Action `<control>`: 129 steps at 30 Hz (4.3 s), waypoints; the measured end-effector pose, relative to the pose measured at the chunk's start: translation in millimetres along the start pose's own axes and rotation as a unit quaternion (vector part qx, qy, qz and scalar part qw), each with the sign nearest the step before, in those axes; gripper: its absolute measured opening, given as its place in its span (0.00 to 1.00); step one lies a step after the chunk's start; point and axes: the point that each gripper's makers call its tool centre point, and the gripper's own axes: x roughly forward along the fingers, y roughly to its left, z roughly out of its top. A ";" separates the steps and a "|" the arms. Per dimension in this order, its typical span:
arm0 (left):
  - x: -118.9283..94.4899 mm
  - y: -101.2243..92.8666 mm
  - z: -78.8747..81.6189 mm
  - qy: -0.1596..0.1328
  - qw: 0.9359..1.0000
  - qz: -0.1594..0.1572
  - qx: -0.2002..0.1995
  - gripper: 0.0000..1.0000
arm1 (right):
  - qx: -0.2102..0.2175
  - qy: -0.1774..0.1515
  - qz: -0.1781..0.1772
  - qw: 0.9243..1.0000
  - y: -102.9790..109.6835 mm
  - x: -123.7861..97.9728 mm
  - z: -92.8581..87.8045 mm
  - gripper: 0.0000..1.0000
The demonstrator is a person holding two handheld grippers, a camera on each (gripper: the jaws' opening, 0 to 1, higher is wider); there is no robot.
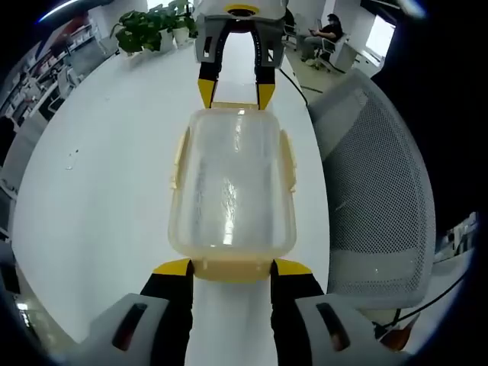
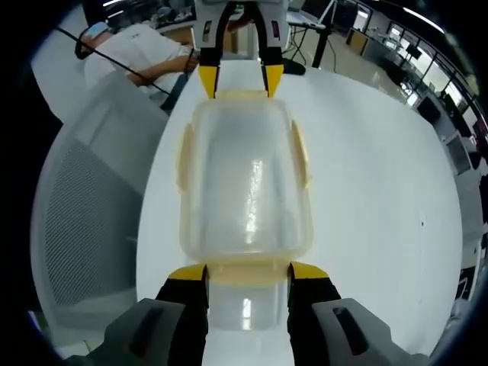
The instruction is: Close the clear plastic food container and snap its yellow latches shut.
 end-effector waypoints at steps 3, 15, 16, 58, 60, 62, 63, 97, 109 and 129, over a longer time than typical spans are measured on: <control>3.7 0.7 6.1 0.001 1.000 -0.002 0.001 0.39 | 0.002 0.000 0.000 1.000 0.0 -2.2 -5.5 0.39; 18.9 -0.5 33.7 0.003 1.000 -0.009 0.005 0.39 | 0.010 0.006 0.002 1.000 2.5 -9.5 -38.5 0.39; 19.9 -0.8 35.3 0.003 1.000 -0.009 0.007 0.39 | 0.010 0.006 0.003 1.000 2.7 -9.7 -40.5 0.39; 62.8 -7.2 96.5 -0.002 1.000 -0.025 0.005 0.39 | 0.017 0.014 0.006 1.000 7.6 -25.6 -112.8 0.39; 63.7 -6.5 98.0 -0.001 1.000 -0.025 0.005 0.39 | 0.015 0.013 0.003 1.000 6.9 -26.7 -114.2 0.39; 64.7 -4.5 98.6 -0.002 1.000 -0.023 0.006 0.39 | 0.017 0.013 0.003 1.000 5.9 -26.7 -115.6 0.39; 64.9 -4.6 99.4 -0.002 1.000 -0.022 0.006 0.39 | 0.018 0.012 0.002 1.000 5.4 -26.5 -116.0 0.39; 78.4 -5.5 93.6 0.009 1.000 -0.022 0.007 0.39 | 0.015 0.010 -0.012 1.000 7.9 -18.4 -119.9 0.40; 79.6 -5.7 93.2 0.020 1.000 -0.015 0.013 0.39 | 0.006 0.001 -0.015 1.000 9.9 -15.4 -122.4 0.40; 66.4 -4.0 77.1 0.029 0.999 -0.006 -0.025 0.37 | 0.106 -0.047 -0.005 0.993 11.0 -29.7 -126.6 0.37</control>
